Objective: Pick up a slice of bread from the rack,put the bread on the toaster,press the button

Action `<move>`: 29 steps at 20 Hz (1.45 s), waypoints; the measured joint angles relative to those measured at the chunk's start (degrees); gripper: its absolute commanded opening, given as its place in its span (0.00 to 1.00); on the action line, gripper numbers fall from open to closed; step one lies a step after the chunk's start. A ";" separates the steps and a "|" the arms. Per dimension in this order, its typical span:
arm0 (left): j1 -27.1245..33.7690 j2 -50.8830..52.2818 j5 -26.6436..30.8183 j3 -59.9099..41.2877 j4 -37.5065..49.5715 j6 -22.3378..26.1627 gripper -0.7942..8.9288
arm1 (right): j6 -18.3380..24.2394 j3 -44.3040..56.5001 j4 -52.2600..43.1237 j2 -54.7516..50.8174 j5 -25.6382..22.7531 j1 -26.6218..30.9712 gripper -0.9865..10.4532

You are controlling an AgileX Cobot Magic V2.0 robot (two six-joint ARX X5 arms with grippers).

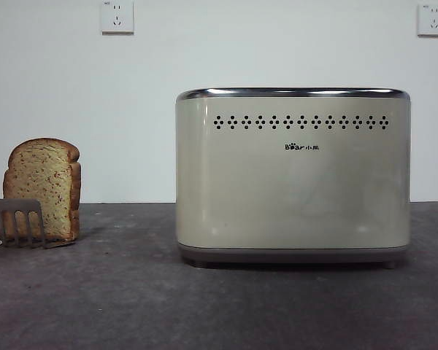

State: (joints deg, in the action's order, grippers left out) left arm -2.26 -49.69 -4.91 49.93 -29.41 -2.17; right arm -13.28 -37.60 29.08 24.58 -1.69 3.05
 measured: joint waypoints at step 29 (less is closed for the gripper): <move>0.02 -33.27 -9.44 28.48 -11.50 78.34 0.07 | 12.68 -21.97 13.27 31.32 11.19 0.00 0.08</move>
State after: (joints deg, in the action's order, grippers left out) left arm -2.24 -82.96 -14.35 78.41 -40.91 76.16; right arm -0.60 -59.57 42.35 55.90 9.50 3.05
